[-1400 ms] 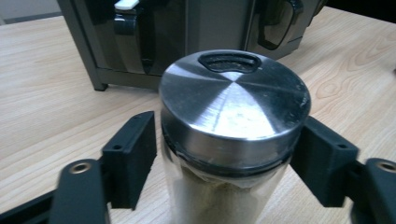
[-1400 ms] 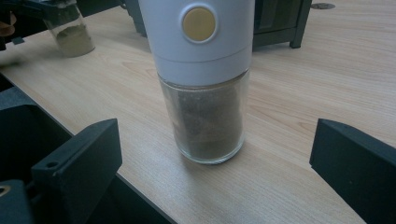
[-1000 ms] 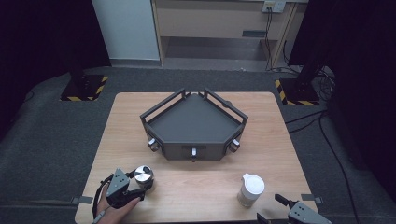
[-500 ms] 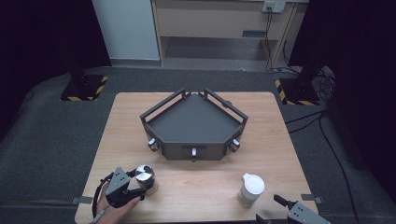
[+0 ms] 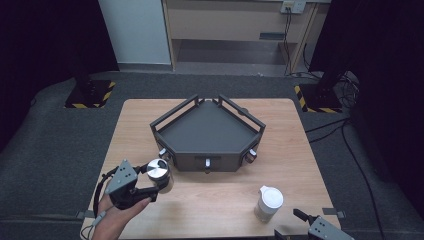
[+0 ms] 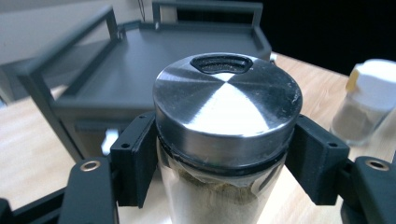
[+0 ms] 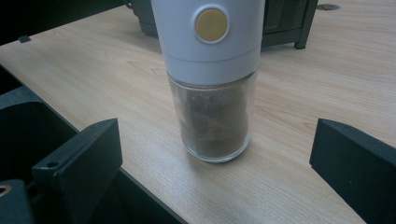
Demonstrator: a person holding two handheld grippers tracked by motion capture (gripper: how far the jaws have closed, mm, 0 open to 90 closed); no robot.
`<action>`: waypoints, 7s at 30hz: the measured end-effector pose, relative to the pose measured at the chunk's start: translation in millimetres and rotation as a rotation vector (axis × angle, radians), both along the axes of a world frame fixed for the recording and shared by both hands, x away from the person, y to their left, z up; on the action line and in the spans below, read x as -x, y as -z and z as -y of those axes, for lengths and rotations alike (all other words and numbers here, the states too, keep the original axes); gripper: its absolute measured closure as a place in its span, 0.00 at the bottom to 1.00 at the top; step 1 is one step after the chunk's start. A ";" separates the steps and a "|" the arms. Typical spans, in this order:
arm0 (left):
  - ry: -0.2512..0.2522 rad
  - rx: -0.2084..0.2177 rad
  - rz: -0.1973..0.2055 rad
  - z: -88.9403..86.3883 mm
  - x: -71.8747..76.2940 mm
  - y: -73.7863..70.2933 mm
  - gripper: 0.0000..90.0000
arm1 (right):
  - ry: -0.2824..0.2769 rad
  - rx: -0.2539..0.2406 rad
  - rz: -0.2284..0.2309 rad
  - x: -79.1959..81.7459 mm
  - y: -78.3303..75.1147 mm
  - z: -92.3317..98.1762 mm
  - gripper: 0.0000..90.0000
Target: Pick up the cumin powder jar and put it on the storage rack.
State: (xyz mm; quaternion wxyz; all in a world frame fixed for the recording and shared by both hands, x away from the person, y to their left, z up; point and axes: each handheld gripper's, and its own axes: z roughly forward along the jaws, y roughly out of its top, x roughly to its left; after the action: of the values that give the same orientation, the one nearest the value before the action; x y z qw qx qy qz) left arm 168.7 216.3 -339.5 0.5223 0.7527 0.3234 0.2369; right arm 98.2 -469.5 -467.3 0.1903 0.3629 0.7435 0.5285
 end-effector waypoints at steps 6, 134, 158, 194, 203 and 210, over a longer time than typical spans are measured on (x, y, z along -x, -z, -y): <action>0.004 -0.011 0.022 9.5 -19.2 -24.2 0.34 | -0.010 0.002 0.001 -1.6 -0.1 -1.0 0.03; -0.043 -0.029 0.060 63.1 -137.3 17.3 0.33 | -0.024 0.001 -0.018 -2.9 0.9 3.4 0.03; -0.057 0.003 0.028 60.8 -138.7 16.9 0.19 | -0.023 -0.011 -0.016 -1.5 0.9 5.8 0.03; -0.102 -0.005 0.079 24.9 -68.4 6.7 0.06 | -0.009 -0.025 -0.008 1.8 1.0 7.5 0.03; -0.105 0.013 0.080 12.5 -40.1 13.4 0.06 | -0.003 -0.028 -0.007 2.2 1.3 8.1 0.03; -0.111 0.009 0.059 3.3 -27.4 21.3 0.06 | -0.003 -0.026 -0.006 2.7 1.1 7.7 0.03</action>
State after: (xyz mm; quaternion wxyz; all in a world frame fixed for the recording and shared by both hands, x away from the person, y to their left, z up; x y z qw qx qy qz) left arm 196.1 213.1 -360.9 0.5211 0.7238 0.3504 0.2861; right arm 95.5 -477.2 -468.4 0.1826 0.3660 0.7375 0.5374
